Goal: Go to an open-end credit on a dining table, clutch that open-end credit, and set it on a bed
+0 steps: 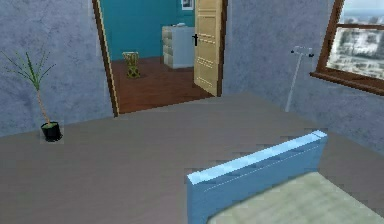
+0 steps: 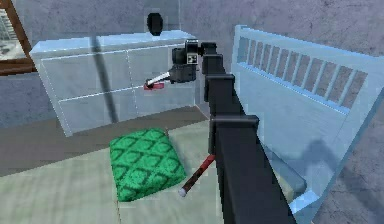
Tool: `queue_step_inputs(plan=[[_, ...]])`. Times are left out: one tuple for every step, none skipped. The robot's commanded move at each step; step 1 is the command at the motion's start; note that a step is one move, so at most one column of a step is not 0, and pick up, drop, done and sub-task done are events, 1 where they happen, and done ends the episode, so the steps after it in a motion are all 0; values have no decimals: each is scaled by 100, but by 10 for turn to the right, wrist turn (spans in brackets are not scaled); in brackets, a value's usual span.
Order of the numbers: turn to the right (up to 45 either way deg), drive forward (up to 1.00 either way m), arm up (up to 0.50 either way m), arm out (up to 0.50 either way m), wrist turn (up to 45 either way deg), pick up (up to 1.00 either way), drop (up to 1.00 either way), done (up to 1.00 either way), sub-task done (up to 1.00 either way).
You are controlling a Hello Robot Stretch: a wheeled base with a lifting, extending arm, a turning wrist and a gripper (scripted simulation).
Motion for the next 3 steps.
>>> queue_step_inputs(plan=[[0, 0, -32, 0, 0, 0, 0, 0, 0], [0, 0, -32, 0, 0, 0, 0, 0, 0], [0, 0, 0, 0, 0, 0, 100, 0, 0]])
